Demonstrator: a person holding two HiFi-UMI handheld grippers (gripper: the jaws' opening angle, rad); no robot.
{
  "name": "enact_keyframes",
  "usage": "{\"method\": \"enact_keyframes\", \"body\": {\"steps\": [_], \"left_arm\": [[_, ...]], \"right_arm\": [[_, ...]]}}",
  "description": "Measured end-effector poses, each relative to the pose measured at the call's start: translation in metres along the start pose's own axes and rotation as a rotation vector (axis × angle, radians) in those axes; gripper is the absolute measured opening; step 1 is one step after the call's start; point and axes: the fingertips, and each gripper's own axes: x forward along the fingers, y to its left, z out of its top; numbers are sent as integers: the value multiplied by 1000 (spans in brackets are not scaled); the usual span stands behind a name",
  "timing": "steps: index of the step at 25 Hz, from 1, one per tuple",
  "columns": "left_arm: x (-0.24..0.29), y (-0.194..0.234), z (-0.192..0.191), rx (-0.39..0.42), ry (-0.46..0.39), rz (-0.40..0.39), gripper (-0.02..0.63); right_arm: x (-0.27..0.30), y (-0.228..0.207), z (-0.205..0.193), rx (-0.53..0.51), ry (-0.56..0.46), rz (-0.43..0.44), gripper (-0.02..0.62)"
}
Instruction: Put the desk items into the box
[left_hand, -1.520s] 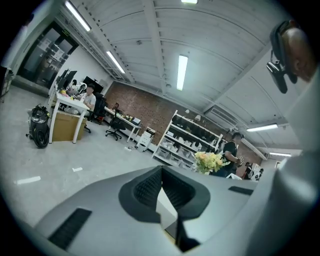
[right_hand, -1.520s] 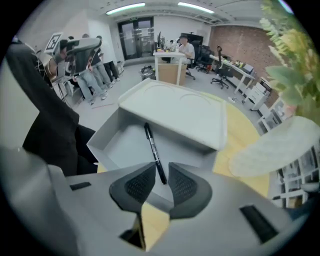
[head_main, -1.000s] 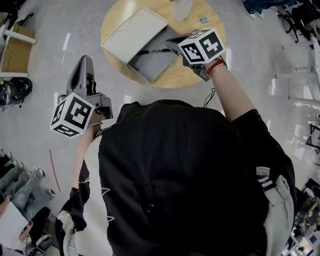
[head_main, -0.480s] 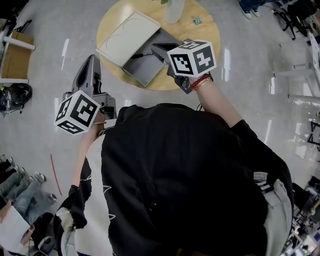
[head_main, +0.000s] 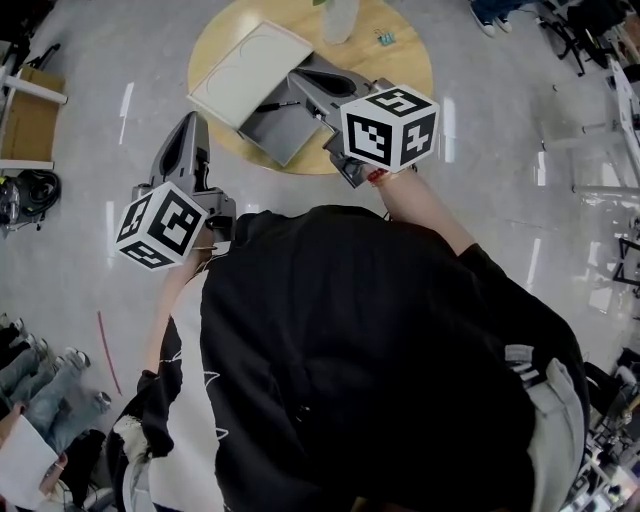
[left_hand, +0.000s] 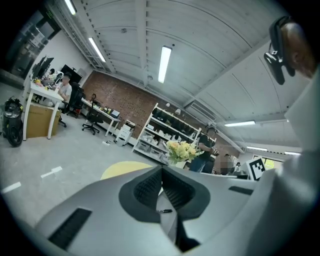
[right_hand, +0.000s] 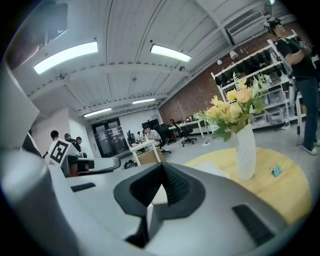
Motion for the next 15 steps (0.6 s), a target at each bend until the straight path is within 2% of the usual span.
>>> {"method": "enact_keyframes", "body": {"steps": [7,15], "left_arm": [[-17,6,-8,-14,16,9,11],[-28,6,-24,-27,44,8,11]], "right_arm": [[-2,16,-11,-5,9,-29,5],[-11,13,-32,13,38,-81,5]]}}
